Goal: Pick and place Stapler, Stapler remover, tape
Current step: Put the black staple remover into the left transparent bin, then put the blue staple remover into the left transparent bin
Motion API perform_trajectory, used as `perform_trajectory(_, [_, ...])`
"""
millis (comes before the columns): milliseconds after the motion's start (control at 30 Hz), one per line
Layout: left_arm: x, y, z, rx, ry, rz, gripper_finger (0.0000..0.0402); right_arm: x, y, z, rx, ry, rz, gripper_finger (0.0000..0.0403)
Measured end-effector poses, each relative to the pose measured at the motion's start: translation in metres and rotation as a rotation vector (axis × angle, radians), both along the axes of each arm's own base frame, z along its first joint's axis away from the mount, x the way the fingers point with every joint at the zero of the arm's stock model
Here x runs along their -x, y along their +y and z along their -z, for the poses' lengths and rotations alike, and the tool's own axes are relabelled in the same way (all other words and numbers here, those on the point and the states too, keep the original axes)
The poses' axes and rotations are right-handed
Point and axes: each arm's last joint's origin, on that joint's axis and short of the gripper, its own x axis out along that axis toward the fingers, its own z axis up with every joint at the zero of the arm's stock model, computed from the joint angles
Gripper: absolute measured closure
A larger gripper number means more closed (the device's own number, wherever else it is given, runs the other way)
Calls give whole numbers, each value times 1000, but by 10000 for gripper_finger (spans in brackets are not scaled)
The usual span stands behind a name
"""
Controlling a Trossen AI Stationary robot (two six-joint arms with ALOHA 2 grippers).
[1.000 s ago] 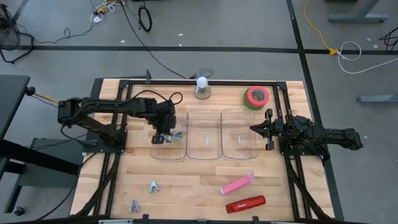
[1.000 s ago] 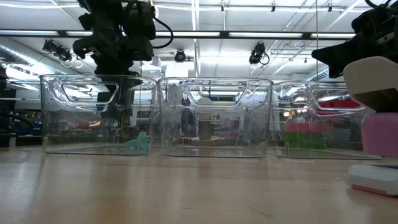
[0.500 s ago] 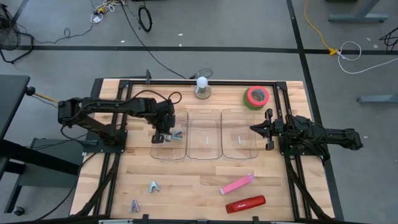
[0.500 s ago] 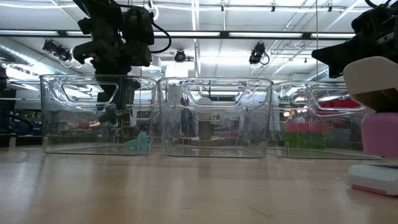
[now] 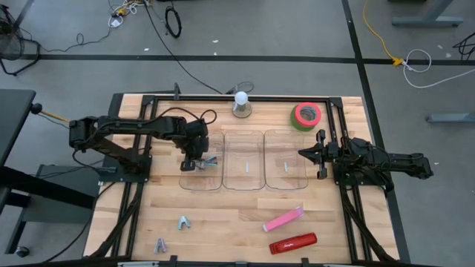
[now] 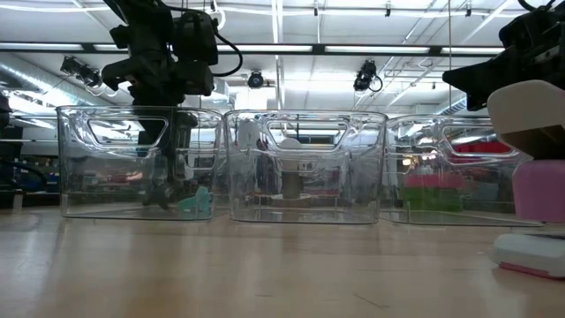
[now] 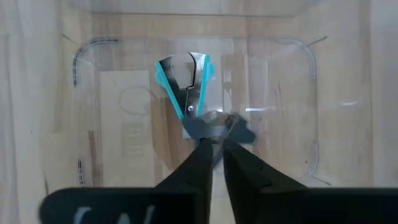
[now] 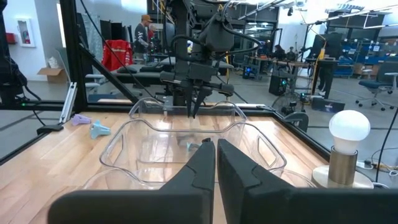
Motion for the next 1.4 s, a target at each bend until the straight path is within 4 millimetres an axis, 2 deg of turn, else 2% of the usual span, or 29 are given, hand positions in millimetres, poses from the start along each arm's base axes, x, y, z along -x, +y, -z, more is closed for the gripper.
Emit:
perform_trajectory(267, [0,0,0,1,0,-6,289,0,0,0,0,0,0,381])
perform_trajectory(400, [0,1,-1,-10,9,-39,267,0,0,0,0,0,0,381])
perform_trajectory(533, [-2,1,-9,-18,8,-38,250,0,0,0,0,0,0,381])
perform_trajectory(700, [-7,2,-30,-18,3,-39,239,0,0,0,0,0,0,381])
perform_trajectory(933, [-14,-4,-71,-26,-37,-11,240,0,0,0,0,0,0,381])
perform_trajectory(1200, [-22,-20,-107,-39,-120,54,241,0,0,0,0,0,0,381])
perform_trajectory(1400, [-24,-36,-124,-43,-157,122,244,0,0,0,0,0,0,381])
